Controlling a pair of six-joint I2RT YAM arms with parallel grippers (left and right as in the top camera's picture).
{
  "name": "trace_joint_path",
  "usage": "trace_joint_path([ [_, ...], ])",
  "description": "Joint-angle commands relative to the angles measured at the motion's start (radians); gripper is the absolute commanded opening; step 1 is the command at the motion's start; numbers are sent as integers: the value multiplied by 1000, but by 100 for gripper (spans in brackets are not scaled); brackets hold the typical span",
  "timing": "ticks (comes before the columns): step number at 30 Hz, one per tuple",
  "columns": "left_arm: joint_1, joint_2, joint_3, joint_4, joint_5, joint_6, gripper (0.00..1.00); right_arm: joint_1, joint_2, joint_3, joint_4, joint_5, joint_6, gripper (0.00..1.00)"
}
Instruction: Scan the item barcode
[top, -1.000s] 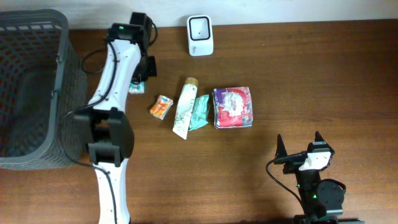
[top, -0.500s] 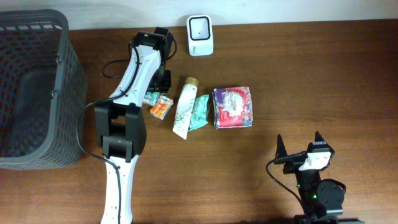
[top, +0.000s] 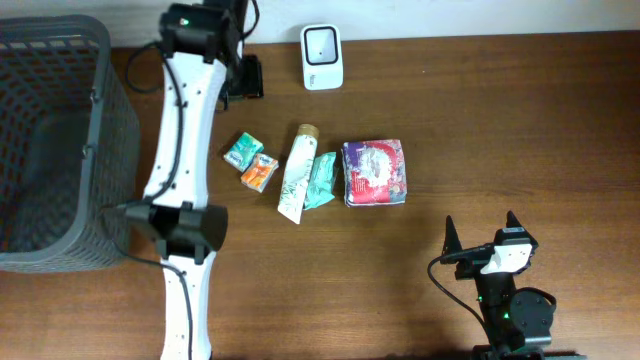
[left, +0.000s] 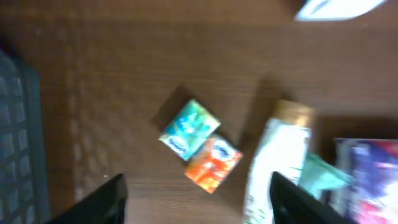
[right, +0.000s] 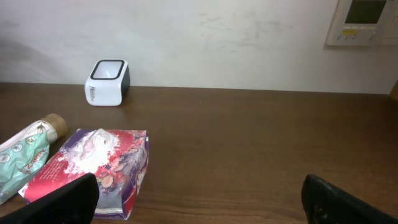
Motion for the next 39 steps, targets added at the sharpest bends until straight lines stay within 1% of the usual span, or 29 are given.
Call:
trace_joint_path([
  [1,0,-153,31,-4,49,48,99,-5,-6,-8,-2,9,4,99],
  [4,25,-248,29,-4,47,55,99,-5,-6,-8,-2,9,4,99],
  [7,83,-325,29,-4,48,57,99,-5,-6,-8,-2,9,4,99],
  [9,137,-364,29,-4,55,56,99,-5,-6,-8,-2,9,4,99],
  [12,253,-415,29,-4,108,53,99,-5,-6,-8,-2,9,4,99],
  [15,315,-421,13,-4,161,54,99,-5,-6,-8,-2,9,4,99],
  [22,423,-427,-119,-4,170,53,99,-5,-6,-8,-2,9,4,99],
  [26,509,-447,-121,-4,246,53,99,-5,-6,-8,-2,9,4,99],
  [32,613,-460,-121,-4,245,54,99,-5,-6,-8,-2,9,4,99],
  [34,635,-460,-121,-3,245,53,99,-5,-6,-8,-2,9,4,99],
  [39,636,-460,-121,-3,245,53,99,-5,-6,-8,-2,9,4,99],
])
